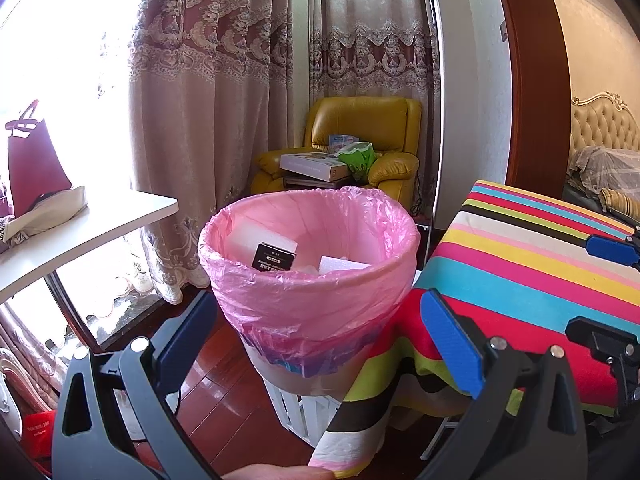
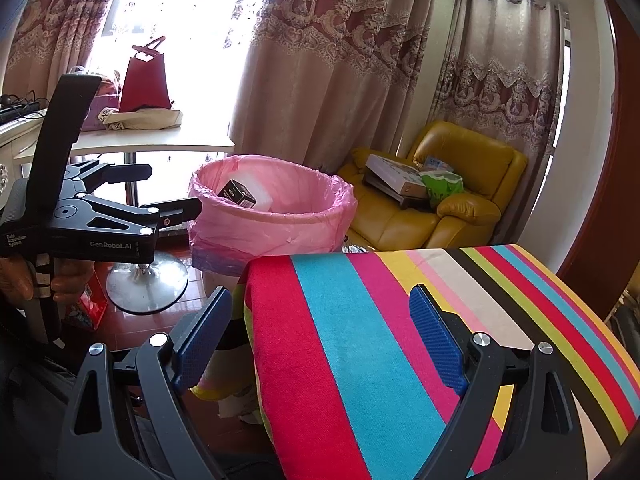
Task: Collect trash
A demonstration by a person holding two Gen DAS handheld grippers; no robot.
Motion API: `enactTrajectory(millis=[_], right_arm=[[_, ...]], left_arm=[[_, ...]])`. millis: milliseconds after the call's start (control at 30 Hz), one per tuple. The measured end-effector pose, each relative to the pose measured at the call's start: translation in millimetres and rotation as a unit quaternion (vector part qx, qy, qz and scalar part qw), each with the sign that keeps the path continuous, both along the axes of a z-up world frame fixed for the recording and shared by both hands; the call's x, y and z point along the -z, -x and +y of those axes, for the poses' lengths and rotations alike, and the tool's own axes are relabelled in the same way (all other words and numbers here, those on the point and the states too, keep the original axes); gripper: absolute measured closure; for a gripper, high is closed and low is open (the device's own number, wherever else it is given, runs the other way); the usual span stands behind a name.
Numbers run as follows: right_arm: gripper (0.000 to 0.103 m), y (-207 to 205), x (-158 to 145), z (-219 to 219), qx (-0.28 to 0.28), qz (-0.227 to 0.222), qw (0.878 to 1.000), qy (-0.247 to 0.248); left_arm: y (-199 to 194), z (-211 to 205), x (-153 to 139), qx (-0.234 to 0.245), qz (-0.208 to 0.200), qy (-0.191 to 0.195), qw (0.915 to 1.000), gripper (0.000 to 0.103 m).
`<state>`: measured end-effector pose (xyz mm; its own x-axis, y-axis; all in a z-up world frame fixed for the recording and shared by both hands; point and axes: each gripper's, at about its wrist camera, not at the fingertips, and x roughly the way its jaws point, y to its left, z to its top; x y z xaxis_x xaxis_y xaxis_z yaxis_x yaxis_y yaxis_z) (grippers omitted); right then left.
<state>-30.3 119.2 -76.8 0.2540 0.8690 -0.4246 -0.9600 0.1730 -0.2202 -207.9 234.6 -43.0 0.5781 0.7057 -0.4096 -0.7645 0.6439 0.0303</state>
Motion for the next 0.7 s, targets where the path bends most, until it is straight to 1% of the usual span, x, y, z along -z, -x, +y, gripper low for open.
enactTrajectory(millis=[233,700], right_arm=[[0.019,-1.1,-1.9,-3.3,0.004,0.005,1.0,-0.013],[0.019,-1.5,-1.0,-4.1,0.006,0.003,1.0,-0.012]], left_arm=[[-1.2,-1.8,1.0,0.0,-0.003,-0.008,1.0,0.004],[-0.6,-5.2,0.8,0.0,-0.006,-0.01,0.9999,0.005]])
